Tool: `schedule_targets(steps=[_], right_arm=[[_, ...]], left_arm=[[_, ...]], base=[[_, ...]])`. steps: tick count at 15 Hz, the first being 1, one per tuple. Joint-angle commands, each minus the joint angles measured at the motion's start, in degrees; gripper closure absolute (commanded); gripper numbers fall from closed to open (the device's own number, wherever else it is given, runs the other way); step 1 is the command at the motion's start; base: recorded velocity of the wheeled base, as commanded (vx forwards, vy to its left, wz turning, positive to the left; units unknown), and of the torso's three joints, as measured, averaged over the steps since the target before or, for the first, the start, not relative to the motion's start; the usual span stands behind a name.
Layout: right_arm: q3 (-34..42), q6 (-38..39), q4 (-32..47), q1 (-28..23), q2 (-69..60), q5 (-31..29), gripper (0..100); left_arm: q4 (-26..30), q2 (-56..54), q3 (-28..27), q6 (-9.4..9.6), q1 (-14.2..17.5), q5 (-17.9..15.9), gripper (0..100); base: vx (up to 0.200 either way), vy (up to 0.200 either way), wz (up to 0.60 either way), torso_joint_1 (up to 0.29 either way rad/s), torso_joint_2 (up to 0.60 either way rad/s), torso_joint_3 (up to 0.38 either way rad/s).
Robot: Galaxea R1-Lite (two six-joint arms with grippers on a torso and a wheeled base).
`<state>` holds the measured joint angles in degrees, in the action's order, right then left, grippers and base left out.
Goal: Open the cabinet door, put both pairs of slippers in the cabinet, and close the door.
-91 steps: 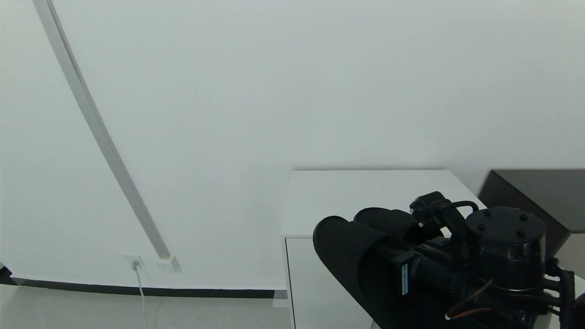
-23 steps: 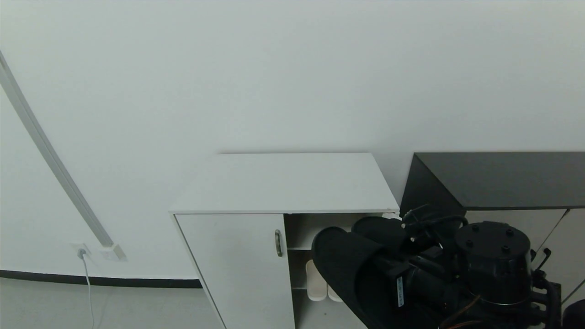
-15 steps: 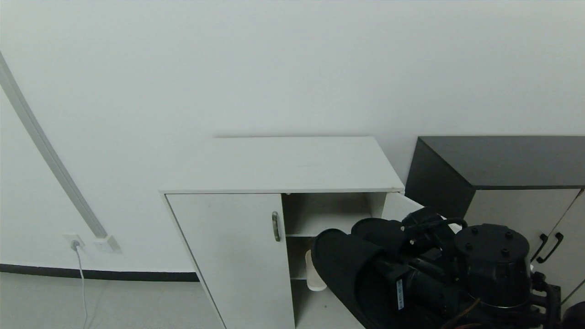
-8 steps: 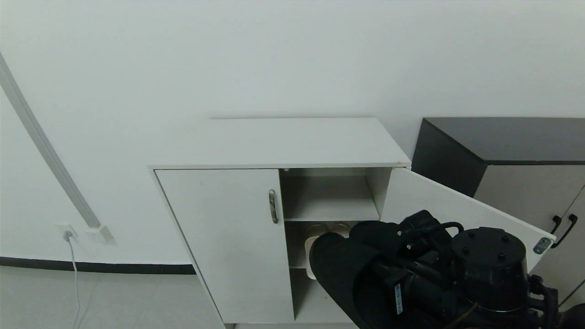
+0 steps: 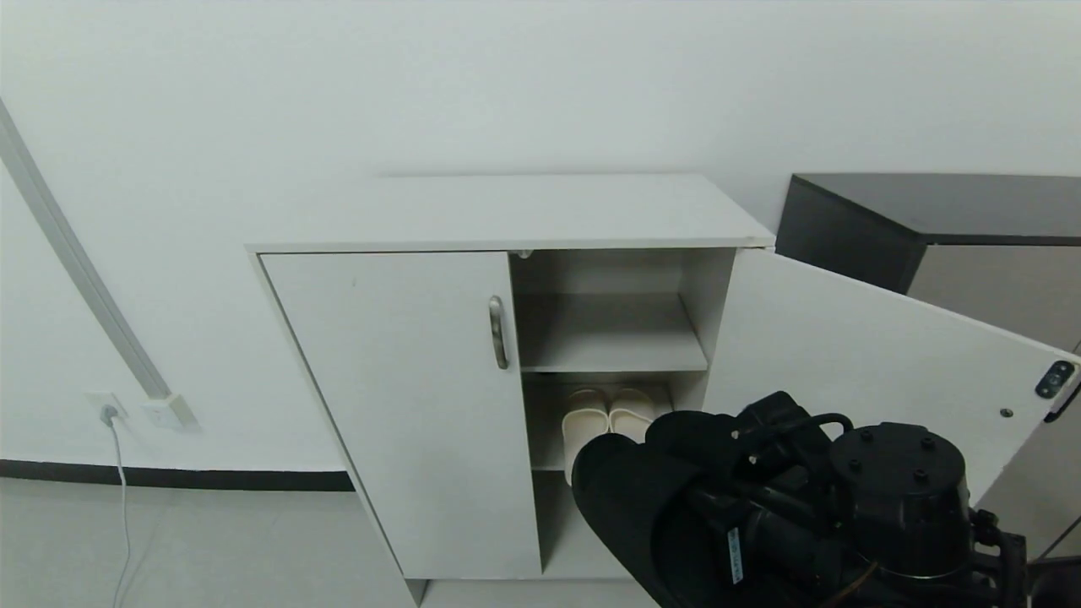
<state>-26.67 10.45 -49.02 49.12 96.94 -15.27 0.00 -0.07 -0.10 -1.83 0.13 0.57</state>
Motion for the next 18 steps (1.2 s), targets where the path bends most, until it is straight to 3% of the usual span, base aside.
schedule_targets(steps=[1,9,14,18], right_arm=[[0.04,0.01,-0.02,0.01,0.09,-0.02,100],[0.31,0.01,-0.02,0.1,0.18,0.07,100],[0.57,0.01,-0.02,0.28,0.18,0.07,100],[0.57,0.01,-0.64,0.28,1.06,0.07,100]], left_arm=[[0.0,0.07,0.01,-0.02,0.04,0.04,100],[0.0,0.07,0.01,-0.02,0.04,-0.05,100],[0.0,0.07,0.01,0.07,-0.05,-0.05,100],[0.0,0.07,0.01,-0.02,0.04,0.04,100]], base=[[0.0,0.0,0.0,-0.119,0.46,0.339],[0.0,0.0,0.0,-0.062,0.44,0.361],[0.0,0.0,0.0,0.0,0.01,0.003],[0.0,0.15,0.0,-0.002,-0.02,0.003]])
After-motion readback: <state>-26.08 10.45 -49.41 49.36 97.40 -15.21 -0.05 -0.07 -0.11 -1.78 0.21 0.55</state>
